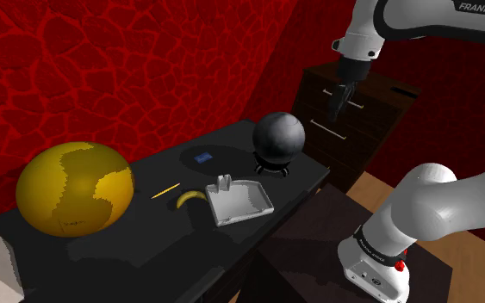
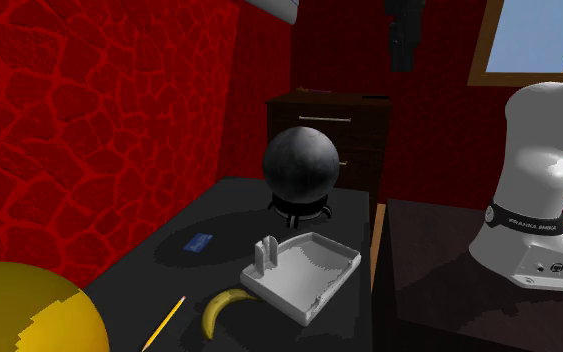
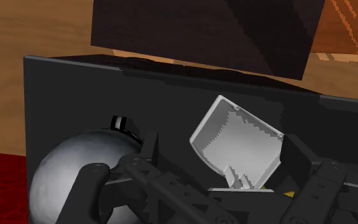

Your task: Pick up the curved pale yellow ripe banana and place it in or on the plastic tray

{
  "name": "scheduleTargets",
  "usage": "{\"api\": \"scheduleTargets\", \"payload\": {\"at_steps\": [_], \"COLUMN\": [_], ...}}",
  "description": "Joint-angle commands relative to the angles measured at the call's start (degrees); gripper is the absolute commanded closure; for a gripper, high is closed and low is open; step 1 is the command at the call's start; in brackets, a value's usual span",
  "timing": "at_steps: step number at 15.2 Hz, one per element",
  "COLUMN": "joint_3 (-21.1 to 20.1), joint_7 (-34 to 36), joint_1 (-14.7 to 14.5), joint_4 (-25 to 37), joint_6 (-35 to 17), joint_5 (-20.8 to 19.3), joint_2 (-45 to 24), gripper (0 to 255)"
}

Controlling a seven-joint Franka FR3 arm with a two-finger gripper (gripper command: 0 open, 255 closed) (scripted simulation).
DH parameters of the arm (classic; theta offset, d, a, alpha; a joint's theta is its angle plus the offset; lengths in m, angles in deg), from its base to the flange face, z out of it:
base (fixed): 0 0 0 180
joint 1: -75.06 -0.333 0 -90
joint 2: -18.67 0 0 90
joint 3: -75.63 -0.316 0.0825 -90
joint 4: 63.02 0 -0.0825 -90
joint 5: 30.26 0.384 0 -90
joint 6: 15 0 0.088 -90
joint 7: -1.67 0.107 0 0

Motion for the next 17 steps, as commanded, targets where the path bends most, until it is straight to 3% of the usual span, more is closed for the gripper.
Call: {"api": "scheduleTargets", "payload": {"at_steps": [1,9,17], "joint_3": [0.00,-1.63,-3.56], "joint_7": [0.00,-1.50,-3.31], "joint_1": [0.00,-3.19,-6.48], "joint_4": [0.00,-7.56,-9.88], "joint_6": [0.00,-18.00,-36.14], "joint_5": [0.00,1.98,3.92], "joint_2": [0.00,-7.93,-21.18], "gripper": [0,0,0]}}
